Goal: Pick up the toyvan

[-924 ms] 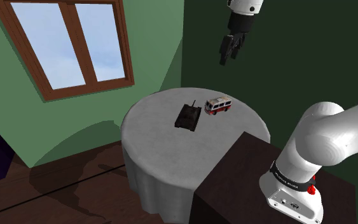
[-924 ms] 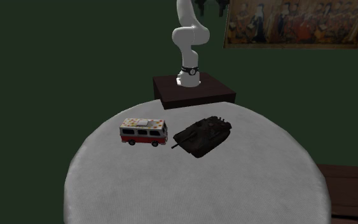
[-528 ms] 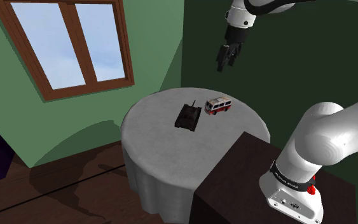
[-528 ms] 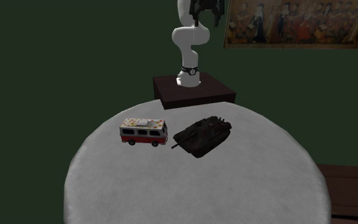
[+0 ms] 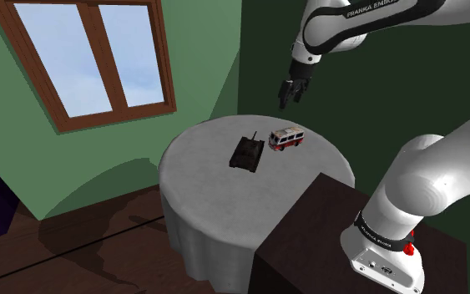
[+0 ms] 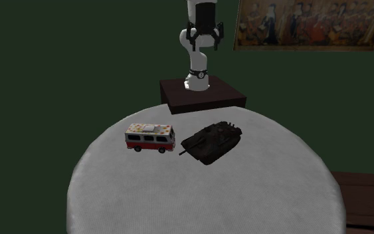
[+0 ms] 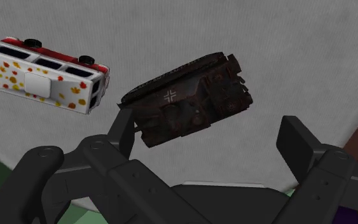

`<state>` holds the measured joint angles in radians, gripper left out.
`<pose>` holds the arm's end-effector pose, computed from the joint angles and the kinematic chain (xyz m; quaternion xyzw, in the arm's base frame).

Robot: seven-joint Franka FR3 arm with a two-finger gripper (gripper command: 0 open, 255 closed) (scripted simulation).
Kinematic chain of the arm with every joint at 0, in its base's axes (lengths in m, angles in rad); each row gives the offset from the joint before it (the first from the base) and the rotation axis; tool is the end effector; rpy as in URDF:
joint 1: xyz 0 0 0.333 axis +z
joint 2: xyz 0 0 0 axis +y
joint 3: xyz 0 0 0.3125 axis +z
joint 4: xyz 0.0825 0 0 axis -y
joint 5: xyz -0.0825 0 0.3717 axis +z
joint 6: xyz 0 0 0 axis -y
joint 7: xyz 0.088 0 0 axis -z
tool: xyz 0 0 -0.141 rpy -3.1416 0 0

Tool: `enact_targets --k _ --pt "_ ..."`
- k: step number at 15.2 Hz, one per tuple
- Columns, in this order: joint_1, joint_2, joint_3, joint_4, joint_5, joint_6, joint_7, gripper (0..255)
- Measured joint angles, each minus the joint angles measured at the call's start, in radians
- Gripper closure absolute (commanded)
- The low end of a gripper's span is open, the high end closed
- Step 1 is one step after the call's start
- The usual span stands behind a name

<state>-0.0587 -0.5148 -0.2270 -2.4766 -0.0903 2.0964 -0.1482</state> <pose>0.3824 -0.1209 0.4467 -0.9972 0.0376 -0.0644 0.0021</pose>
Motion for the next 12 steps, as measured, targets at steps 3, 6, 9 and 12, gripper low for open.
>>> enact_targets --k 3,6,9,12 --pt "-0.005 0.084 -0.035 -0.010 0.013 0.095 -0.015 0" --pt "-0.009 0.179 -0.079 -0.008 0.038 0.188 -0.048 0" --pt "-0.010 0.281 -0.126 0.007 0.081 0.273 -0.097 0" --pt "-0.008 0.387 -0.166 0.035 0.147 0.343 -0.156 0"
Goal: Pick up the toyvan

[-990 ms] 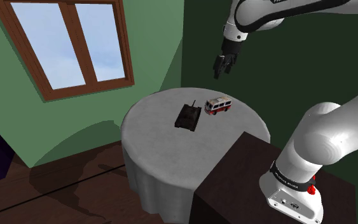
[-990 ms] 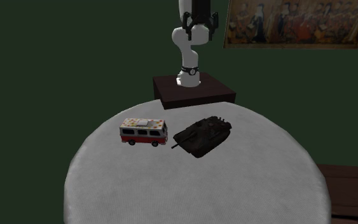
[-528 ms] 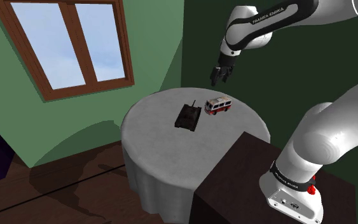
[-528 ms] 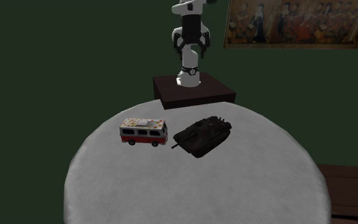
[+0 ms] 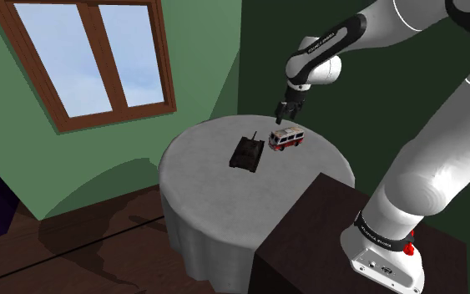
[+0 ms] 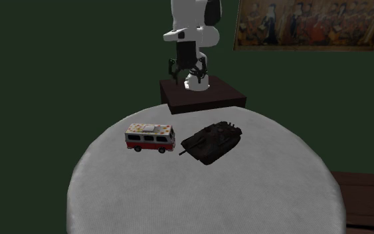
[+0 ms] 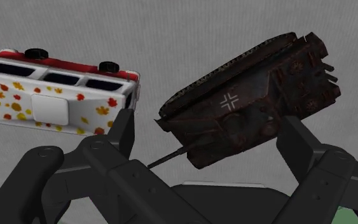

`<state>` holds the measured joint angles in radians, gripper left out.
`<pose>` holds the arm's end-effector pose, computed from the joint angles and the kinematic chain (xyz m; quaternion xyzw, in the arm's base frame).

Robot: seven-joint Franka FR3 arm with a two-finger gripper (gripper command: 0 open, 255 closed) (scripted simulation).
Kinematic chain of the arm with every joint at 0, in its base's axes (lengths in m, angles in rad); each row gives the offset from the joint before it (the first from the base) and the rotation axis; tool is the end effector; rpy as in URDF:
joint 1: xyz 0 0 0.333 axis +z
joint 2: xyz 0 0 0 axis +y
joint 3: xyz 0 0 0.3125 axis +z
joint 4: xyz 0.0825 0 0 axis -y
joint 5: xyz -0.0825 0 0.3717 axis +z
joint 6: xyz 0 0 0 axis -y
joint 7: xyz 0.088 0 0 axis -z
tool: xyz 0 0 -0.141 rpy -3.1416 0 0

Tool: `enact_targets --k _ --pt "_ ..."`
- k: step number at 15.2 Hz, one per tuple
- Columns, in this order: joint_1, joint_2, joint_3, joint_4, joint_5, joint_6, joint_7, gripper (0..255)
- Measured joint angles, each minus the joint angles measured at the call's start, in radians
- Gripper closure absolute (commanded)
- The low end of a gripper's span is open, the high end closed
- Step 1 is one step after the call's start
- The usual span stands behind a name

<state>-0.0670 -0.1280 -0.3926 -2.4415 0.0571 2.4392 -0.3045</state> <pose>0.4284 -0.2088 0.3295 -0.9926 0.0978 -0.0697 0.0195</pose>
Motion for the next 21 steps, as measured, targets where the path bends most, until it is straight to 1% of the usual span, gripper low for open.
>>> enact_targets --k 3,5,8,11,12,15,20,21 --pt "0.002 0.121 -0.023 0.030 0.100 0.075 -0.072 0" --pt "-0.008 0.211 -0.027 0.068 0.184 0.112 -0.134 0" --pt "-0.047 0.336 -0.012 0.124 0.310 0.154 -0.231 0" --pt "-0.098 0.450 0.020 0.198 0.413 0.173 -0.301 0" --pt "-0.112 0.479 0.032 0.214 0.438 0.183 -0.319 0" --pt "-0.138 0.526 0.056 0.228 0.481 0.208 -0.357 0" --pt "-0.160 0.576 0.089 0.237 0.528 0.246 -0.393 0" --pt "-0.161 0.579 0.090 0.238 0.530 0.248 -0.395 255"
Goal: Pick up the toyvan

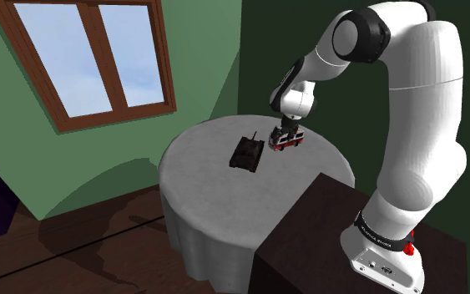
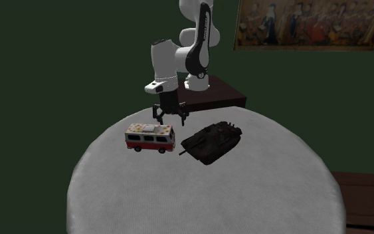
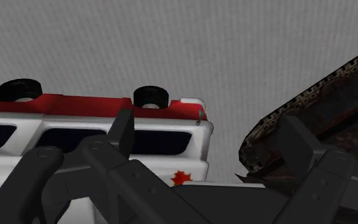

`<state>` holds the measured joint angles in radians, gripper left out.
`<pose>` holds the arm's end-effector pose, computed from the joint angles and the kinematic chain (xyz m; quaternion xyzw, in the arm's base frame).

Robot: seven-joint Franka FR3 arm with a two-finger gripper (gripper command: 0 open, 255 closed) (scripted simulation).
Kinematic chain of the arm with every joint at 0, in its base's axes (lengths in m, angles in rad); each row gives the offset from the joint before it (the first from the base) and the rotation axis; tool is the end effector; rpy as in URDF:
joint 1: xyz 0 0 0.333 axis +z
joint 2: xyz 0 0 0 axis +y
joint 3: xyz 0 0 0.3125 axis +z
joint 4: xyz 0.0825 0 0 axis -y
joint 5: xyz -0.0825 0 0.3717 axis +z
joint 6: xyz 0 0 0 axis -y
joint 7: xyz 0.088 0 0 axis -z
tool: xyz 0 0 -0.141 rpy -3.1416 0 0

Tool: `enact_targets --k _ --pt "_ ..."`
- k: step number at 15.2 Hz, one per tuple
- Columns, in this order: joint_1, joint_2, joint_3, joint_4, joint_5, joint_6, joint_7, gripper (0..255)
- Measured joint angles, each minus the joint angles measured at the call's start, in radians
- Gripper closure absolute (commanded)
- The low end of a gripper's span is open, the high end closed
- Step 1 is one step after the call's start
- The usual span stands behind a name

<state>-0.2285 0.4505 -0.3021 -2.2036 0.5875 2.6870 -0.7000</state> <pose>0.4673 -0.2930 0.1618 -0.9840 0.1582 -0.0741 0.0357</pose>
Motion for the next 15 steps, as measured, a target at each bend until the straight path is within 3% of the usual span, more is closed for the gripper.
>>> enact_targets --k 10,15 --pt "-0.001 0.002 0.003 0.002 0.003 0.000 -0.003 255" --pt "0.022 -0.044 -0.029 -0.007 -0.041 -0.033 0.036 255"
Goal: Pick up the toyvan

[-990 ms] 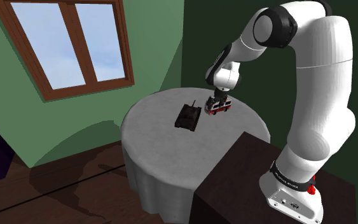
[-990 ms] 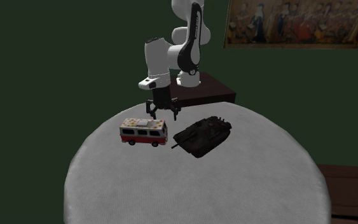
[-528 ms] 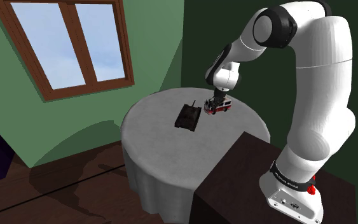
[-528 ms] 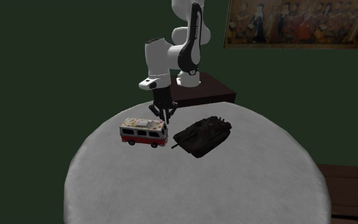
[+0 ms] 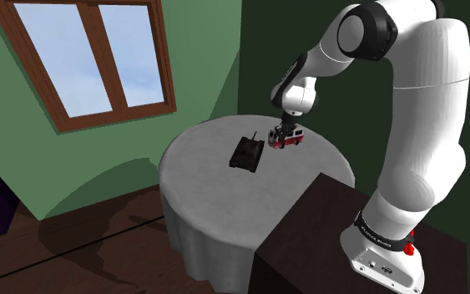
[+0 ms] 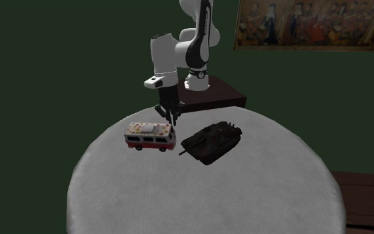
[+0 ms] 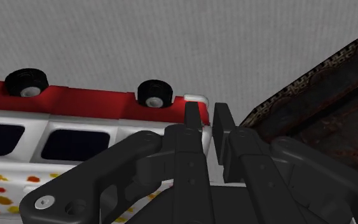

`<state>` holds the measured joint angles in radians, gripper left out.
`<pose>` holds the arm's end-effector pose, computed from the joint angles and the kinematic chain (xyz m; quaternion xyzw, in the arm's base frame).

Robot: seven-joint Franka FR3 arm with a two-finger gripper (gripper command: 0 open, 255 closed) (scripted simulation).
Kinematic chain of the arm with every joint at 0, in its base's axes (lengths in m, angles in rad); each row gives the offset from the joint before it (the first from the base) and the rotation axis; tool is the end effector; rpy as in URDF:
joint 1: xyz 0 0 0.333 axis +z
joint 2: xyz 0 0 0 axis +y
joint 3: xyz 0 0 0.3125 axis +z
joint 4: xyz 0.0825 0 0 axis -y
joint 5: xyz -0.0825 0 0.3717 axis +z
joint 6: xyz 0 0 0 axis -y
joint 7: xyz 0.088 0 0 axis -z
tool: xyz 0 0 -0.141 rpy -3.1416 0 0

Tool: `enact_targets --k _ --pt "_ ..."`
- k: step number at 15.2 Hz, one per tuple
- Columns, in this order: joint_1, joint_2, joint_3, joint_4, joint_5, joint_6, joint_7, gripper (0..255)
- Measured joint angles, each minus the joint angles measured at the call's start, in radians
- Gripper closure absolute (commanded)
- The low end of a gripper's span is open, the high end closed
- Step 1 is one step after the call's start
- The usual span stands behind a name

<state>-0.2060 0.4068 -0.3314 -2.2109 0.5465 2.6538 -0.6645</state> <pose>0.4681 -0.2927 0.1812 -0.9840 0.1581 -0.0742 0.0355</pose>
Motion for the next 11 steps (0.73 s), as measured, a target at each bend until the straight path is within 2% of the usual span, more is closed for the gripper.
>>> enact_targets --k 11 --pt "0.050 -0.125 -0.071 -0.013 -0.121 -0.098 0.097 255"
